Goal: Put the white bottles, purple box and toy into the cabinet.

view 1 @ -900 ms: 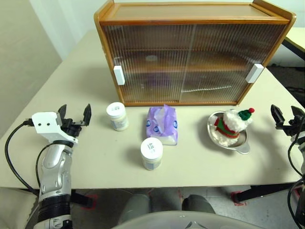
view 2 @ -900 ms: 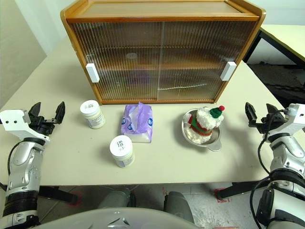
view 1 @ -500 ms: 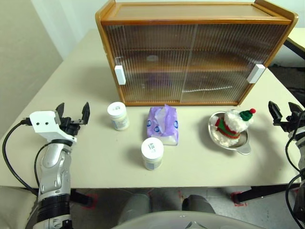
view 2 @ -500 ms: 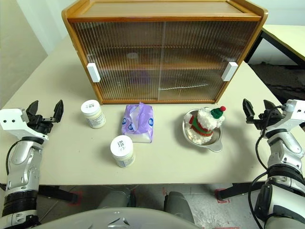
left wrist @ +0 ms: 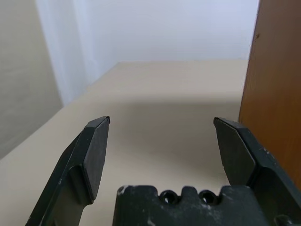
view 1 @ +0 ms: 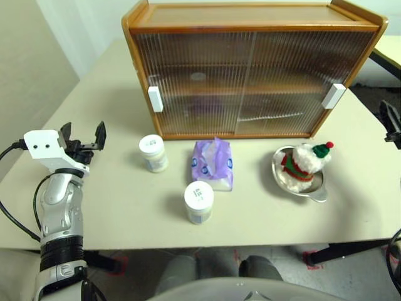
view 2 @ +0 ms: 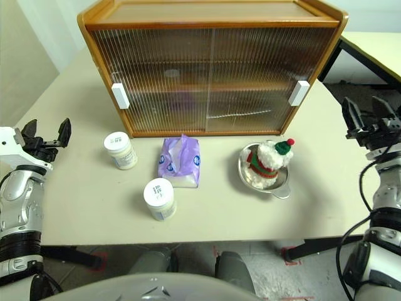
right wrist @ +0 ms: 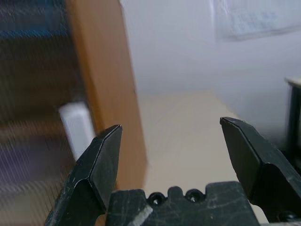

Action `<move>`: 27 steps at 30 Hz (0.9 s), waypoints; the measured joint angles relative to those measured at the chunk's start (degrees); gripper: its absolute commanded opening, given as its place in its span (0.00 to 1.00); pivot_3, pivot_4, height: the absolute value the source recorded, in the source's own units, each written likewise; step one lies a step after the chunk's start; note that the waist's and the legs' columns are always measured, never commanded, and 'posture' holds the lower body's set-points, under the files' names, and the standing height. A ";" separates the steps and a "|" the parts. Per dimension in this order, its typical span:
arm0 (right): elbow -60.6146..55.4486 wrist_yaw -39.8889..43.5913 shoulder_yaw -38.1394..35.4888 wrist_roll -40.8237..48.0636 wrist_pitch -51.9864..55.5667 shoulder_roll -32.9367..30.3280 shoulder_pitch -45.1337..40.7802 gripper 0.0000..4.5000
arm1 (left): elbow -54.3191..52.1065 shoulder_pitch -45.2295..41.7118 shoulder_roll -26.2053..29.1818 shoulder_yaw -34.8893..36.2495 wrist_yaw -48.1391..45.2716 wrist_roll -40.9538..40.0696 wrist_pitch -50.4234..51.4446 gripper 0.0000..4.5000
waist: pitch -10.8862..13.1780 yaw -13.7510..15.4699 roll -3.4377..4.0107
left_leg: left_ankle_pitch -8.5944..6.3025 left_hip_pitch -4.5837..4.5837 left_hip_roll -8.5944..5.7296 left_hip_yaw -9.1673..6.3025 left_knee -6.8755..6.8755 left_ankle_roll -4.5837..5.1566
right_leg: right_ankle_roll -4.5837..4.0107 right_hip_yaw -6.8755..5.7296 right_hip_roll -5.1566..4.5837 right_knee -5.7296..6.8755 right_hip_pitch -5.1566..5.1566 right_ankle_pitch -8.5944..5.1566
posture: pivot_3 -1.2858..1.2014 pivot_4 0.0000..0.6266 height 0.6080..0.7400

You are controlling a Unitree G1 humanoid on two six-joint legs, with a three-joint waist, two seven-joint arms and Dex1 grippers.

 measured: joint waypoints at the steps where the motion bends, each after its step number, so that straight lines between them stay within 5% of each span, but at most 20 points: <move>1: -2.77 0.91 0.19 0.86 1.91 -0.25 0.58 1.00 | 0.82 -1.01 0.37 -0.03 -0.48 0.00 -0.02 1.00 | 0.00 -0.17 0.00 | 0.00 0.00 0.00 0.00 0.00 0.00 | 0.00 -0.01 0.00 0.00 0.00 0.00 | 0.51 0.00 1.00; 14: -34.33 10.56 9.69 15.59 26.15 1.80 2.76 1.00 | 1.61 -5.06 4.16 0.06 -4.95 -2.64 4.72 1.00 | 0.05 -1.58 -0.08 | -0.05 -0.02 0.09 -0.01 -0.01 -0.09 | 0.01 -0.01 -0.03 0.03 -0.06 0.03 | 0.53 0.00 1.00; 27: -37.66 14.84 16.22 18.18 31.15 4.44 1.21 1.00 | -10.94 -5.51 -0.38 -2.77 -1.57 -4.60 15.85 1.00 | 0.16 -0.04 -0.49 | -0.06 -0.77 0.04 -0.01 0.05 -0.11 | -0.01 -0.03 0.01 0.12 -0.90 0.14 | 0.54 0.00 1.00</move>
